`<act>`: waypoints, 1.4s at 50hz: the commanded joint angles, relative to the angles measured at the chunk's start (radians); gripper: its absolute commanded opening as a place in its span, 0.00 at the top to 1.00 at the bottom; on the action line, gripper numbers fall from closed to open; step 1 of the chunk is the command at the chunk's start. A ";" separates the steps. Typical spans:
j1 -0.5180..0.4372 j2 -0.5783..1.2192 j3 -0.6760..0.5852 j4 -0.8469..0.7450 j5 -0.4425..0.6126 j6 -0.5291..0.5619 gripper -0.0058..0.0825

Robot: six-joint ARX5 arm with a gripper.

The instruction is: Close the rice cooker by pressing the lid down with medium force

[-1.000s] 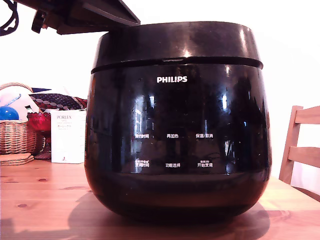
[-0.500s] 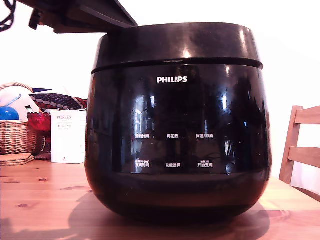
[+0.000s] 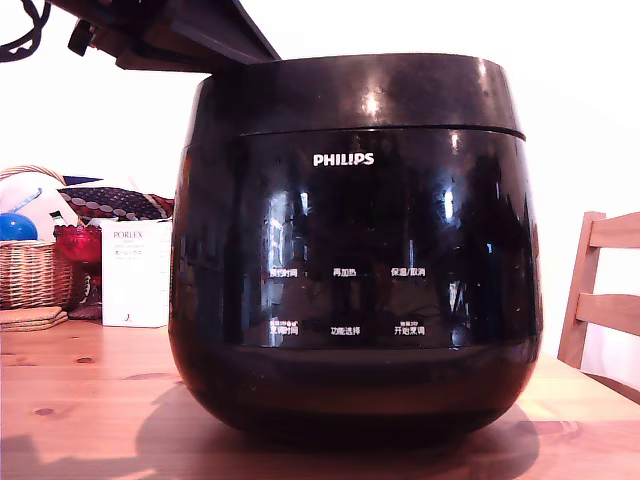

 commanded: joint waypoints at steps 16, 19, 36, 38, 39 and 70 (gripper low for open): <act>-0.002 0.068 -0.134 0.079 -0.004 0.010 0.96; 0.006 0.043 -0.134 0.170 -0.003 0.008 0.96; 0.097 0.003 -0.124 0.388 -0.003 -0.007 0.96; 0.111 0.003 -0.115 0.391 -0.002 -0.007 0.96; 0.119 0.003 -0.109 0.390 0.001 -0.007 0.96; 0.489 0.003 0.260 -0.075 0.113 0.121 0.96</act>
